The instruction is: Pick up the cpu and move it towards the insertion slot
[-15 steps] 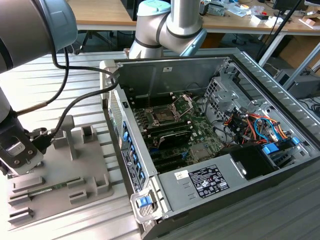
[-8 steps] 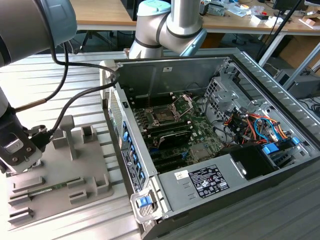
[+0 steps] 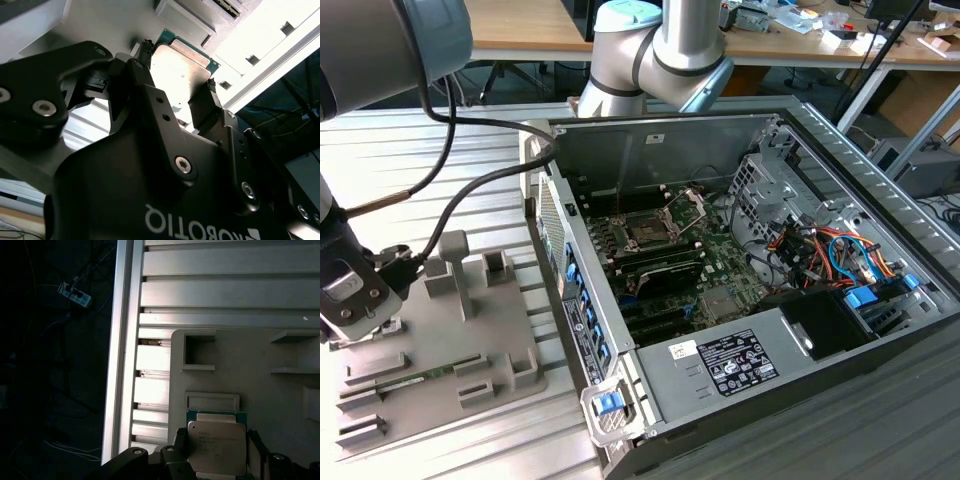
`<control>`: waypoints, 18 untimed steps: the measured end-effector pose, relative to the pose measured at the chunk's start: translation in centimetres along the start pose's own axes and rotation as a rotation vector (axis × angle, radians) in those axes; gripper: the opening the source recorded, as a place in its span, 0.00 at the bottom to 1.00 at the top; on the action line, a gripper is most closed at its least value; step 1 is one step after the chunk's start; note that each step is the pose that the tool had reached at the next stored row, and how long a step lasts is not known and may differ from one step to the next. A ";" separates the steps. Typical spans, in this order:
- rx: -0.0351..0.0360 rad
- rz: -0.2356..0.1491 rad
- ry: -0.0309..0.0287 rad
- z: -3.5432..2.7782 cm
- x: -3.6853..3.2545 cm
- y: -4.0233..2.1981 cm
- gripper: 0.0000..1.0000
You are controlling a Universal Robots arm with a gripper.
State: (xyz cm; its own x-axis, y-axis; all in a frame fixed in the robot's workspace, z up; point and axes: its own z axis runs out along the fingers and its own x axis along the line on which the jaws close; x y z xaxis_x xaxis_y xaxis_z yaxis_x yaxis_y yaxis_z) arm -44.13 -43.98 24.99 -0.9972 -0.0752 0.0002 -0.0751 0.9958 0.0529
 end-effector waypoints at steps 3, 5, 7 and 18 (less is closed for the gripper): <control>0.0000 0.000 0.0000 -0.27 0.00 0.02 0.55; 0.0000 0.000 0.0000 -0.39 0.00 0.02 0.55; 0.0000 0.000 -0.0001 -0.52 0.00 0.03 0.55; -0.0001 0.000 0.0000 -1.47 0.00 0.08 0.55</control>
State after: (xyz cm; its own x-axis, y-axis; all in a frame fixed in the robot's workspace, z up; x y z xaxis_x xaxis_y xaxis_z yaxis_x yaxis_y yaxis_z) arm -44.12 -43.98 26.46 -0.9972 -0.0752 0.0002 -0.0751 0.9958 0.0531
